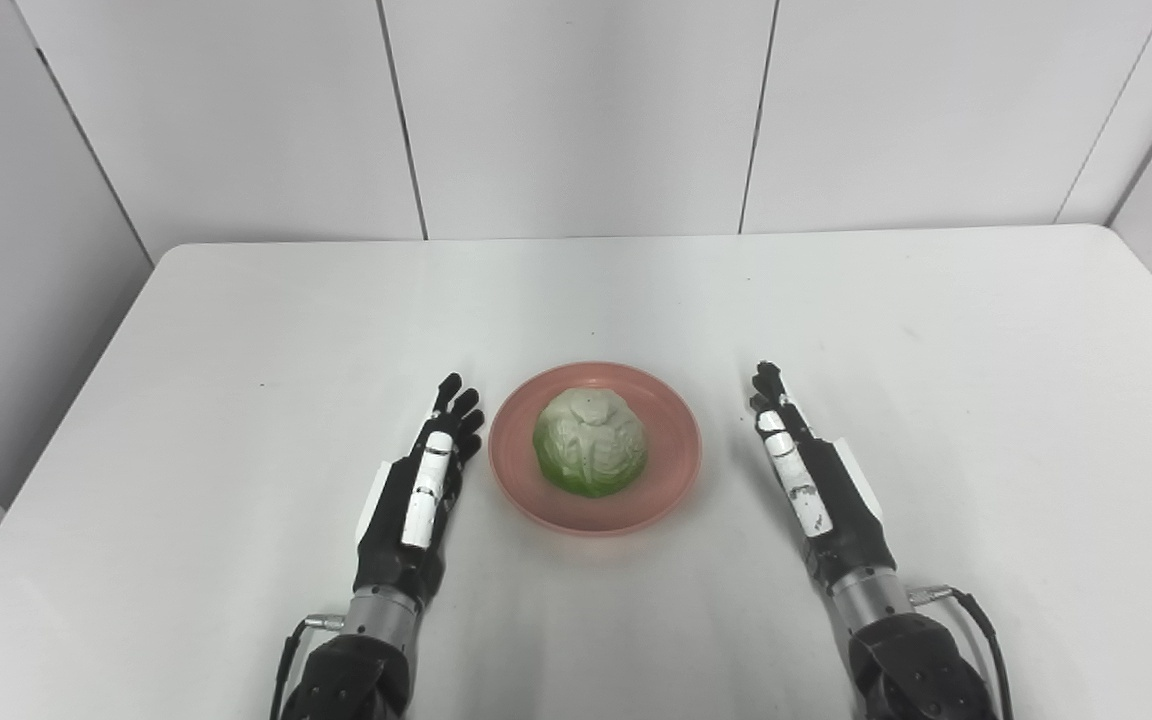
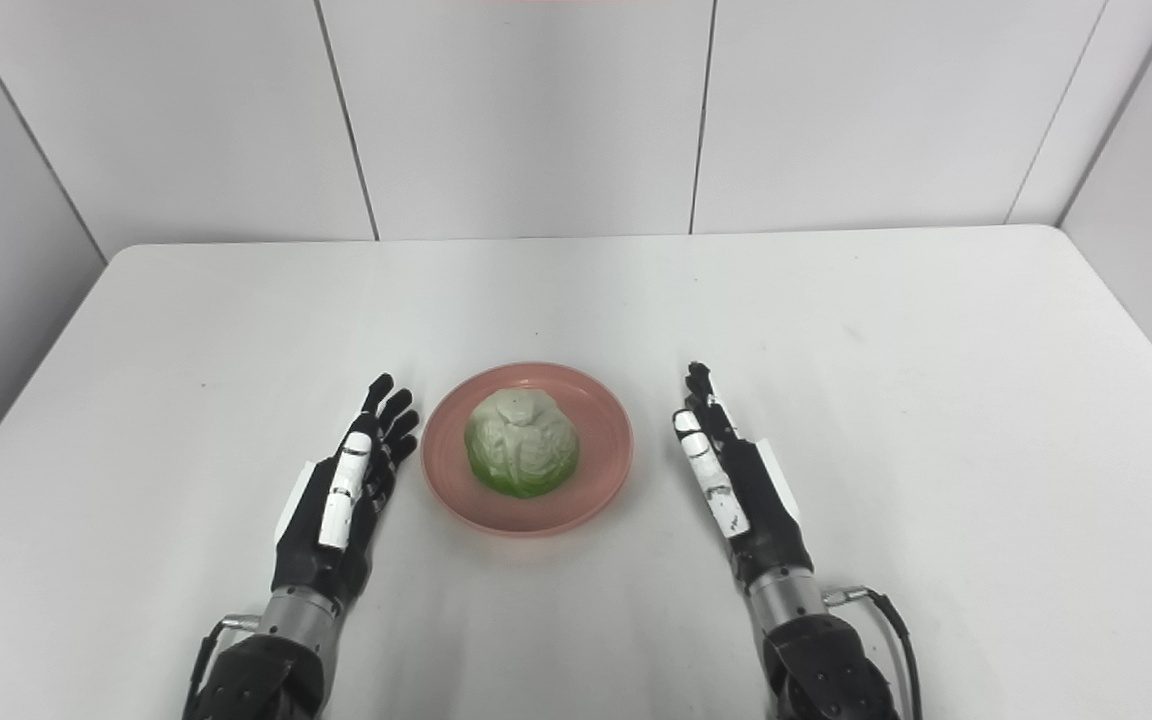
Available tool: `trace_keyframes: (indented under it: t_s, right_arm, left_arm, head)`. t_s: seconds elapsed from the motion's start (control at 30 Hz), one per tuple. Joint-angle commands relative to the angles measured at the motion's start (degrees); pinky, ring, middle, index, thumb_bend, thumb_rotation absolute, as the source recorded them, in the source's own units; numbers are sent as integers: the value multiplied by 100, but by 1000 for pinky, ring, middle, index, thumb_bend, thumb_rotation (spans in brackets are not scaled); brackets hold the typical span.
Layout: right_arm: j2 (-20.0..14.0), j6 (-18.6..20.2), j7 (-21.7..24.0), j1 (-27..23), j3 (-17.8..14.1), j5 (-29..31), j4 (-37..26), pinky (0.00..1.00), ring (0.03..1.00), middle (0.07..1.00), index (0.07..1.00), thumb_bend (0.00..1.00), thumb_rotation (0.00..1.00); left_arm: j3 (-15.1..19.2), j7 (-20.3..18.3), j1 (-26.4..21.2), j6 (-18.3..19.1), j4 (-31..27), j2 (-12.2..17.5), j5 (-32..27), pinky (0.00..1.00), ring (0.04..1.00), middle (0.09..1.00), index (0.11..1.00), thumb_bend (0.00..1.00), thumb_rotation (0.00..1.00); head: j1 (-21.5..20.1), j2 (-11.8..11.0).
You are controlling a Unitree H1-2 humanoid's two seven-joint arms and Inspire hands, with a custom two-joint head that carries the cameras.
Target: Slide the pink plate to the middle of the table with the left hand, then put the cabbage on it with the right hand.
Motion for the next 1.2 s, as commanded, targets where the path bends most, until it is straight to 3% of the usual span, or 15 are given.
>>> trace_keyframes:
  t_s: [0.0, 0.4, 0.97, 1.17]
  right_arm:
    - [-4, -362, -27, -10, -25, 85, 216, 1000, 1000, 1000, 1000, 364, 1000]
    - [-21, -595, -132, 2, -40, 12, 427, 1000, 988, 995, 992, 352, 1000]
    - [-69, -466, -164, 29, 7, -81, 314, 1000, 980, 989, 986, 319, 1000]
    - [-89, -317, -47, 55, 14, 52, 215, 1000, 992, 1000, 997, 323, 1000]
  left_arm:
    - [10, 22, 73, -23, 121, 30, 24, 977, 962, 969, 977, 439, 1000]
    - [97, 14, -8, -286, 468, 158, 28, 957, 947, 958, 963, 429, 1000]
    - [90, 175, -131, -687, 729, 236, 344, 933, 932, 948, 951, 456, 1000]
    - [21, 224, -71, -842, 695, 284, 589, 967, 960, 969, 973, 459, 1000]
  head:
    - [-3, 3]
    - [-60, 13]
    - [11, 73]
    - [-10, 101]
